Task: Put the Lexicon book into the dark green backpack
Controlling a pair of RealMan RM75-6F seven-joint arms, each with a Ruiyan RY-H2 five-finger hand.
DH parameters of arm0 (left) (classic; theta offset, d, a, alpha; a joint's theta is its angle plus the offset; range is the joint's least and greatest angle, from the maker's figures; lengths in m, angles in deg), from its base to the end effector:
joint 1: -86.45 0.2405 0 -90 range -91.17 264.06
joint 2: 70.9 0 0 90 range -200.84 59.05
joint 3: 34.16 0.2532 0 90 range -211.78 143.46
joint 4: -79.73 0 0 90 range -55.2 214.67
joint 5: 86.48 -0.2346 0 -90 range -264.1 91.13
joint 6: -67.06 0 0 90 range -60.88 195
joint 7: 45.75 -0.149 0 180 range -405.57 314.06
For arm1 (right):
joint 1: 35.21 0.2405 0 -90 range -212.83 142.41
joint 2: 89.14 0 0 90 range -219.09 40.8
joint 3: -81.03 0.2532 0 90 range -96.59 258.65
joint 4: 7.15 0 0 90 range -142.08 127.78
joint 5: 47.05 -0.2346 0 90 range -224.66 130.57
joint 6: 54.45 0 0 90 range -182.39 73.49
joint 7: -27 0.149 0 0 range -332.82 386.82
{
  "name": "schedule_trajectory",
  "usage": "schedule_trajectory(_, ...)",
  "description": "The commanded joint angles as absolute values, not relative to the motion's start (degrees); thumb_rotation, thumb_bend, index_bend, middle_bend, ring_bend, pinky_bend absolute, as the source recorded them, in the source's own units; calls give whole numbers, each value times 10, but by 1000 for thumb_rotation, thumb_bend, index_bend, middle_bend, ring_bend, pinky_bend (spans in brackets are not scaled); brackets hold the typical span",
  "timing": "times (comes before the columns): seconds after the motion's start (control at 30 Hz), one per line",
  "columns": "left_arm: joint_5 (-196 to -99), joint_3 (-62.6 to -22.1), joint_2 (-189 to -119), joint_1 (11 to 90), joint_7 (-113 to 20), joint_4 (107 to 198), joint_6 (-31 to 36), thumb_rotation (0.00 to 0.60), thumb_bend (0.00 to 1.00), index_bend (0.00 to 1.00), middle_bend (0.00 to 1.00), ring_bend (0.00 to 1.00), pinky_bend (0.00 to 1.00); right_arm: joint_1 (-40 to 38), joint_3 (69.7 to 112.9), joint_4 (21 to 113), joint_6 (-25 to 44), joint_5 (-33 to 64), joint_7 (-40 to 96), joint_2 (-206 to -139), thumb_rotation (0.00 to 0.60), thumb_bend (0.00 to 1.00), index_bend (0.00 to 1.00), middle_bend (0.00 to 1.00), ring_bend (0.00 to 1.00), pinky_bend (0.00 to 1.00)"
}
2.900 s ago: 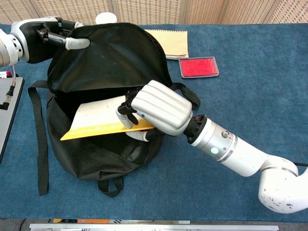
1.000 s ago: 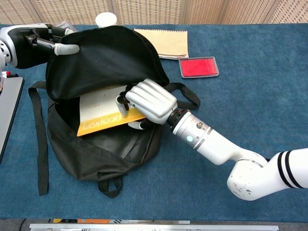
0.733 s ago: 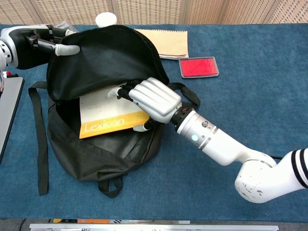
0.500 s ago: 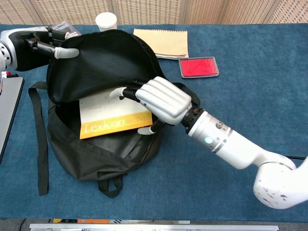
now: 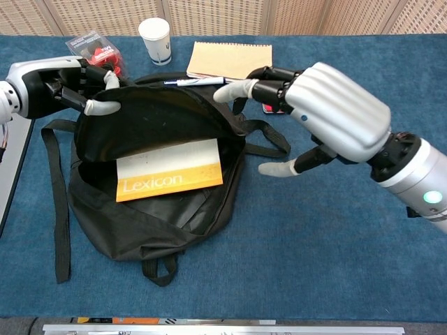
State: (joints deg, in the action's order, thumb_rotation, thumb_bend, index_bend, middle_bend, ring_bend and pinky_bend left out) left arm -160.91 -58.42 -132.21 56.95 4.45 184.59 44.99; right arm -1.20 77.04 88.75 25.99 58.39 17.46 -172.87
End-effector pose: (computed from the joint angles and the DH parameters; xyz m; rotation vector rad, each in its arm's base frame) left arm -0.1630 0.3206 0.0514 -1.4212 -2.2398 -1.1048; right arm -0.1093 -0.2229 -0.0006 2.0445 -0.5862 1.5221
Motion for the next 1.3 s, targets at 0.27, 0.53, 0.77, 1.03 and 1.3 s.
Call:
schedule_trajectory(0.27, -1739, -533, -1278, 561, 81, 1856, 421, 600, 374, 0, 48, 4, 65, -34, 783, 913, 248, 556, 171, -1681, 600, 0, 238, 409, 245, 472)
schedule_trajectory(0.53, -1807, -467, -1260, 541, 100, 1839, 378, 600, 227, 0, 0, 0, 32, -42, 790, 915, 226, 533, 179, -1670, 600, 0, 238, 411, 245, 472)
schedule_trajectory(0.77, -1810, -434, -1261, 527, 108, 1820, 333, 600, 200, 0, 0, 0, 21, -53, 797, 910, 223, 522, 178, -1657, 600, 0, 238, 421, 245, 472)
schedule_trajectory(1.03, -1732, -435, -1275, 548, 22, 1778, 260, 600, 201, 0, 35, 0, 30, -76, 809, 899, 219, 471, 171, -1614, 600, 0, 317, 435, 267, 473)
schedule_trajectory(1.3, -1666, -427, -1317, 613, -187, 1725, 114, 600, 201, 145, 107, 71, 30, -113, 819, 885, 219, 402, 168, -1572, 600, 117, 482, 546, 373, 499)
